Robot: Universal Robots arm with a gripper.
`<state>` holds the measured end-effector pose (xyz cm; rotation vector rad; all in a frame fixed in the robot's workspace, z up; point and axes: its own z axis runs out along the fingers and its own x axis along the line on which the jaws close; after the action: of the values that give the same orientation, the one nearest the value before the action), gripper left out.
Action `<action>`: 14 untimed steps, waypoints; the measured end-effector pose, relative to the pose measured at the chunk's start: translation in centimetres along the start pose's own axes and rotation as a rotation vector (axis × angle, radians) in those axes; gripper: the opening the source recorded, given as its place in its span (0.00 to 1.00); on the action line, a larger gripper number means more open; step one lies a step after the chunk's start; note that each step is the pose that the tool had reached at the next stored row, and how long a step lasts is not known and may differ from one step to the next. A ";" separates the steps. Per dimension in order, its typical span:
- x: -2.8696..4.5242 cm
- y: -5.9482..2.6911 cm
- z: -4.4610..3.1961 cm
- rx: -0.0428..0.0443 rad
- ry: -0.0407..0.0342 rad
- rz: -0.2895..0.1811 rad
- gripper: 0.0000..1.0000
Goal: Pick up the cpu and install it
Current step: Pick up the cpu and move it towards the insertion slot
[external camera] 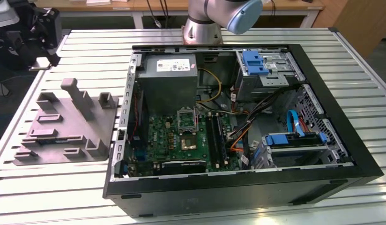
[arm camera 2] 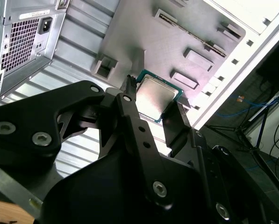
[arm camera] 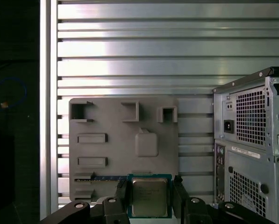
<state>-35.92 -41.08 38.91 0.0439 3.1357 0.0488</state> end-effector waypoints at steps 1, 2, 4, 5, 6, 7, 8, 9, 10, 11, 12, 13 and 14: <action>-0.02 0.00 0.00 0.0000 0.0000 0.000 0.47; -0.04 0.00 0.00 0.0000 0.0000 0.000 0.47; -0.08 0.00 0.00 0.0001 0.0000 0.000 0.47; -0.12 0.00 0.00 0.0000 0.0000 0.000 0.47; -0.17 0.01 -0.01 0.0001 0.0001 0.000 0.47; -0.19 0.00 0.00 0.0001 0.0000 0.000 0.47; -0.25 0.00 0.00 0.0000 0.0001 0.000 0.47; -0.32 0.01 0.00 0.0000 0.0000 0.000 0.47; -0.37 0.01 0.00 0.0001 0.0001 0.000 0.47; -0.44 0.01 0.00 0.0000 0.0000 0.000 0.47; -0.52 0.01 0.00 0.0000 0.0000 0.000 0.47; -0.60 0.02 0.00 0.0000 0.0000 0.000 0.47; -0.66 0.02 0.00 0.0001 0.0001 0.000 0.47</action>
<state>-35.25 -41.09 38.91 0.0439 3.1358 0.0487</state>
